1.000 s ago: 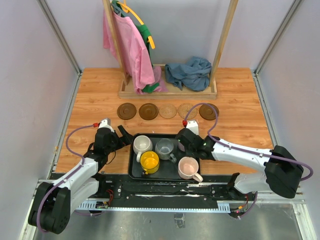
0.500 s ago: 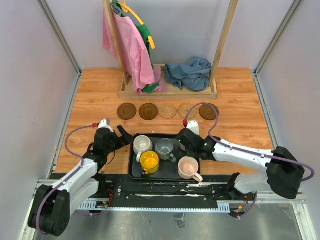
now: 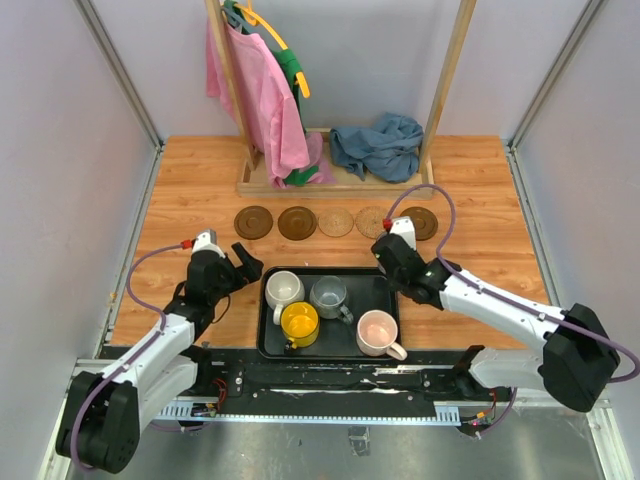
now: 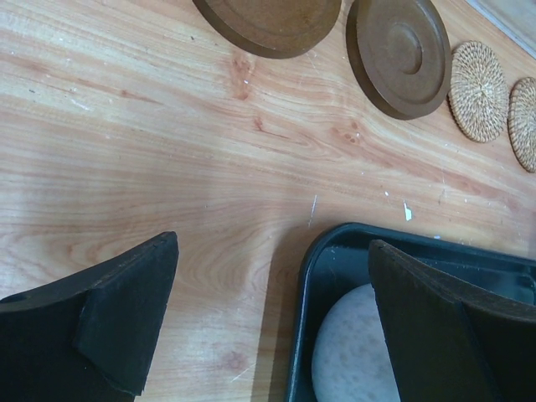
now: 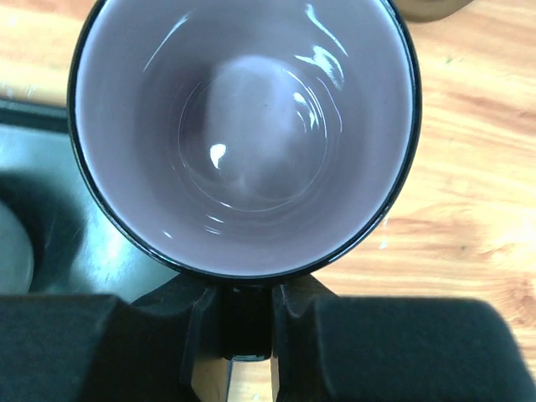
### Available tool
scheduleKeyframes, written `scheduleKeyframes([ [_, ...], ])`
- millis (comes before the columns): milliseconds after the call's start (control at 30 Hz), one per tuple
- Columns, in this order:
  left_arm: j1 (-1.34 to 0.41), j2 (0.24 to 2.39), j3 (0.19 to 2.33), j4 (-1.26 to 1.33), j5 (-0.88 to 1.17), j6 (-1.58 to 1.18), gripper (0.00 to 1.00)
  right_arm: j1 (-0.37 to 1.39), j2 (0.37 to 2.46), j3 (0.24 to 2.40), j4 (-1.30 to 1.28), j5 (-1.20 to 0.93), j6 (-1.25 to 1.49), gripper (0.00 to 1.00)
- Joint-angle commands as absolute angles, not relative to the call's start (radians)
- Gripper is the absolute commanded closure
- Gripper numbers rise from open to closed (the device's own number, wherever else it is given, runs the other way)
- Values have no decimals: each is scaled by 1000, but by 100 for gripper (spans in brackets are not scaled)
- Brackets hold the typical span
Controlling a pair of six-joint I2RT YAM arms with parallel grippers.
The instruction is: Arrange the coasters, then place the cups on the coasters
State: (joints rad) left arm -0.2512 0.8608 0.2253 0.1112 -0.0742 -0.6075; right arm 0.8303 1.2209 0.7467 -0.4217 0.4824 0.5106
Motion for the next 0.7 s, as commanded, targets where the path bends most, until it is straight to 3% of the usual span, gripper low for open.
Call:
scheduleKeyframes([
  [0, -256, 875, 262, 140, -101, -592, 1, 738, 1170, 780, -297, 522, 407, 99],
  [367, -256, 943, 296, 165, -94, -592, 1, 434, 1269, 823, -18, 429, 230, 99],
  [667, -256, 954, 309, 170, -101, -589, 1, 307, 1429, 839, 191, 316, 177, 99],
])
